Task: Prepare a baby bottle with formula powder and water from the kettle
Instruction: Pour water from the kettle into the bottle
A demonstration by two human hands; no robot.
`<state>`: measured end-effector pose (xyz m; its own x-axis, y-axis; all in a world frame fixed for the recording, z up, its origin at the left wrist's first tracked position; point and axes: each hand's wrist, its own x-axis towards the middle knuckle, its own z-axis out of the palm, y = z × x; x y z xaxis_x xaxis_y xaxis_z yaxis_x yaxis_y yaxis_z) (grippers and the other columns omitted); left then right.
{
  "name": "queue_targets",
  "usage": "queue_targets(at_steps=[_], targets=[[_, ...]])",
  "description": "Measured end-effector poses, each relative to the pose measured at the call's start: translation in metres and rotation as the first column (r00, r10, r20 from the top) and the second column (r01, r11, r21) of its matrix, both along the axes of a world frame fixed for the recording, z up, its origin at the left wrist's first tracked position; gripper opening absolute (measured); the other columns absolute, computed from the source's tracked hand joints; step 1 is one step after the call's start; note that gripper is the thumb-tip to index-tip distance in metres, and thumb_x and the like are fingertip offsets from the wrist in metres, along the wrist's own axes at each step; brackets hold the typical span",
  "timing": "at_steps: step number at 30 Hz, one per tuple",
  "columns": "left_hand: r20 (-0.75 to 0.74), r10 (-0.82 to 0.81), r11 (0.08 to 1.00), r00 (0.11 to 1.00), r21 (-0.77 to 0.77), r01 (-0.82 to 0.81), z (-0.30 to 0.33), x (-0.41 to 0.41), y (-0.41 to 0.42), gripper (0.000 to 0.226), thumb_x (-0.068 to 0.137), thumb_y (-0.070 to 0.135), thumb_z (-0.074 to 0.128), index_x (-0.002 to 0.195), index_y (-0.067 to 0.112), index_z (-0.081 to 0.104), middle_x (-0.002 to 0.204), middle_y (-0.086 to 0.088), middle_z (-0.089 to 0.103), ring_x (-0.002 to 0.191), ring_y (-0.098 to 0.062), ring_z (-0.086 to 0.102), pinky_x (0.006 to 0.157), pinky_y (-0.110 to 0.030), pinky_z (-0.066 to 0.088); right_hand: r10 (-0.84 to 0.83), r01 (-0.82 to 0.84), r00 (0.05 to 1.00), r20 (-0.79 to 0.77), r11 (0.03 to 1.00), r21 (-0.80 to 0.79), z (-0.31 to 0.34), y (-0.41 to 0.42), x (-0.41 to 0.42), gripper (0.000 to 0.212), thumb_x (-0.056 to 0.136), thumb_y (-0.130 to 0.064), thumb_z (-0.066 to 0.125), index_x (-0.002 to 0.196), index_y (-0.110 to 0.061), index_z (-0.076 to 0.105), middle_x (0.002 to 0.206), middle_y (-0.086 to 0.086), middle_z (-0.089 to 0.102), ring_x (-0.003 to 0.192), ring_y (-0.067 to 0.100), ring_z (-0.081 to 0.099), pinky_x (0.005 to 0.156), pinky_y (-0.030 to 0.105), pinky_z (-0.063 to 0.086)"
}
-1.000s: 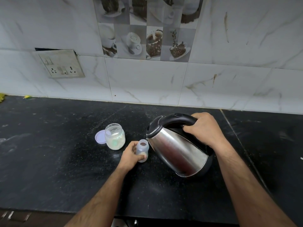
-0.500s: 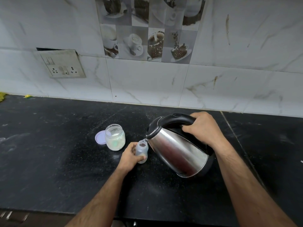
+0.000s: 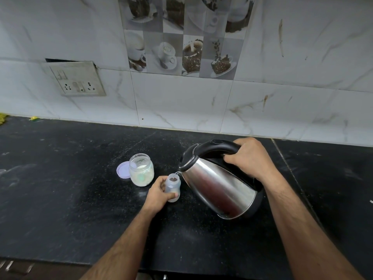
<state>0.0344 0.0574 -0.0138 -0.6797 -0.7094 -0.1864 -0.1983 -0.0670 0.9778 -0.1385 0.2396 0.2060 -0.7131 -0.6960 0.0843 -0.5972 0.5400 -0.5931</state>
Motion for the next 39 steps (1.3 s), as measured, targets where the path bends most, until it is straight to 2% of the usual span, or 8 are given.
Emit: queue_targets(at_steps=[3, 7, 10, 14, 26, 33, 39], targets=[[0.005, 0.001, 1.0, 1.0, -0.008, -0.001, -0.0005, 0.0006, -0.0003, 0.056, 0.067, -0.009, 0.082, 0.111, 0.018, 0.058, 0.114, -0.002, 0.07, 0.109, -0.019, 0.066, 0.101, -0.035, 0.049, 0.004, -0.004, 1.0, -0.007, 1.0, 0.005, -0.0006, -0.0005, -0.0004, 0.008, 0.07, -0.022, 0.076, 0.076, -0.02, 0.071, 0.059, -0.001, 0.066, 0.055, 0.019, 0.061, 0.054, 0.028, 0.044], [0.007, -0.004, 1.0, 1.0, -0.02, 0.004, 0.0001, 0.0007, 0.0004, 0.057, 0.066, -0.008, 0.083, 0.11, 0.019, 0.059, 0.115, -0.002, 0.07, 0.109, -0.019, 0.066, 0.1, -0.035, 0.05, -0.006, 0.007, 1.0, -0.026, 1.0, 0.019, -0.0018, -0.0007, -0.0015, 0.011, 0.069, -0.023, 0.076, 0.077, -0.018, 0.071, 0.063, 0.003, 0.068, 0.061, 0.023, 0.065, 0.059, 0.035, 0.051], [0.007, -0.002, 1.0, 1.0, -0.023, 0.002, -0.0016, 0.0007, 0.0, 0.058, 0.063, -0.004, 0.084, 0.11, 0.02, 0.059, 0.114, -0.002, 0.071, 0.109, -0.02, 0.066, 0.101, -0.038, 0.05, -0.007, 0.008, 1.0, -0.027, 1.0, 0.022, -0.0017, -0.0005, -0.0022, 0.011, 0.069, -0.024, 0.076, 0.077, -0.018, 0.07, 0.062, 0.003, 0.068, 0.06, 0.024, 0.065, 0.058, 0.035, 0.051], [0.012, -0.002, 0.999, 1.0, -0.033, 0.003, -0.0004, -0.0002, 0.001, 0.057, 0.066, -0.009, 0.082, 0.11, 0.019, 0.059, 0.114, -0.002, 0.071, 0.11, -0.019, 0.065, 0.102, -0.037, 0.049, -0.005, 0.005, 1.0, -0.03, 1.0, 0.021, -0.0011, -0.0004, -0.0025, 0.011, 0.069, -0.023, 0.075, 0.076, -0.017, 0.07, 0.062, 0.004, 0.067, 0.058, 0.023, 0.063, 0.056, 0.032, 0.047], [0.013, 0.001, 0.999, 1.0, -0.042, 0.0, 0.0022, -0.0014, 0.002, 0.058, 0.067, -0.008, 0.082, 0.112, 0.019, 0.059, 0.116, 0.0, 0.07, 0.111, -0.017, 0.065, 0.103, -0.036, 0.049, -0.006, 0.007, 0.999, -0.036, 1.0, 0.011, -0.0006, -0.0003, -0.0039, 0.01, 0.069, -0.023, 0.076, 0.075, -0.018, 0.069, 0.061, 0.004, 0.067, 0.059, 0.024, 0.064, 0.058, 0.038, 0.052], [0.023, 0.01, 0.999, 1.0, -0.053, -0.009, 0.0018, -0.0004, 0.0011, 0.058, 0.066, -0.007, 0.083, 0.112, 0.02, 0.059, 0.115, 0.0, 0.071, 0.11, -0.017, 0.066, 0.103, -0.038, 0.05, -0.006, 0.006, 1.0, -0.022, 1.0, 0.007, -0.0011, 0.0001, -0.0049, 0.009, 0.069, -0.023, 0.076, 0.074, -0.019, 0.07, 0.058, 0.002, 0.065, 0.052, 0.019, 0.058, 0.055, 0.033, 0.047], [0.02, 0.009, 0.999, 1.0, -0.05, -0.008, 0.0041, -0.001, 0.002, 0.059, 0.066, -0.009, 0.083, 0.115, 0.013, 0.057, 0.116, -0.002, 0.07, 0.11, -0.018, 0.066, 0.102, -0.036, 0.05, -0.003, 0.003, 1.0, -0.011, 1.0, 0.014, -0.001, 0.0006, -0.0041, 0.008, 0.07, -0.022, 0.075, 0.074, -0.018, 0.069, 0.056, 0.001, 0.064, 0.051, 0.018, 0.058, 0.054, 0.031, 0.045]])
